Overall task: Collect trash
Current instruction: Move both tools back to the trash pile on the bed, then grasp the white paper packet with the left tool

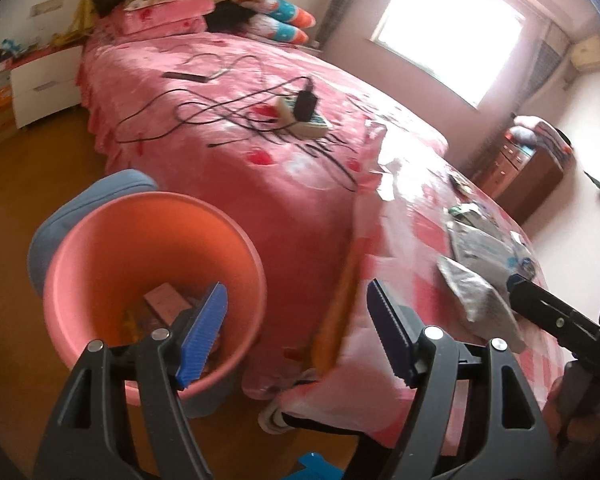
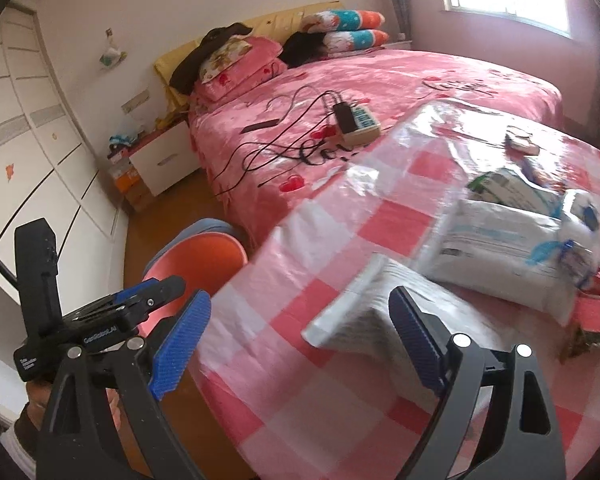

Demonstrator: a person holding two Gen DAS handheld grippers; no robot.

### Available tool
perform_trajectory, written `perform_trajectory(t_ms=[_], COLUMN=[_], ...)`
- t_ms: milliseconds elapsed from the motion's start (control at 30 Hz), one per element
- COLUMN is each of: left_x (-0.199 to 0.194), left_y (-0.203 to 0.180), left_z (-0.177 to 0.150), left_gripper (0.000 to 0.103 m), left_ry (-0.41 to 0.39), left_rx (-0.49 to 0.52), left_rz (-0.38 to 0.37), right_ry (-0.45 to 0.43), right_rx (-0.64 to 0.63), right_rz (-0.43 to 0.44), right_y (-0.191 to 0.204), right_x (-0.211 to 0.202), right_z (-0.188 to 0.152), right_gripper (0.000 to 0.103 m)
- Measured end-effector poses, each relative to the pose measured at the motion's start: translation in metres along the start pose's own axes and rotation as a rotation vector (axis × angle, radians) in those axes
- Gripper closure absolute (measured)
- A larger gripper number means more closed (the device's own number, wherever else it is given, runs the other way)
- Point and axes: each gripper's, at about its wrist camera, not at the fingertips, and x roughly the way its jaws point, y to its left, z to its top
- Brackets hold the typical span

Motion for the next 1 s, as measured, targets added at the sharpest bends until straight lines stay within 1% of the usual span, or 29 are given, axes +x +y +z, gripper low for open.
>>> perform_trajectory(t_ms=[333,867,967,1000], left_x=[0.003,0.003,0.004,0.005], left_y=[-0.053,-0.109,-0.117,-0.119], left_z=[-0.007,-0.019,-0.023,-0.026], left_gripper=[0.03,0.03,0.03,0.03], left_ry=[0.042,0.085,0.119,0.142], left_rx=[0.086,0.179,0.169,0.149], left_rz=[-0.058,-0.104,-0.14,-0.17], right_ry=[-0.036,-0.067,-0.073,-0.075], right_rx=[0.045,0.114,0.129,0.134], right_rz=[-0.06,-0.099,-0.105,-0.11], right_y=[-0.039,-0.08,-0.088,-0.092], right_x=[-0.027,-0.056,-0.062,-0.064], right_z=[-0.012,-0.034,-0.038,-0.04], right_gripper=[0.013,0.013,0.013,0.013])
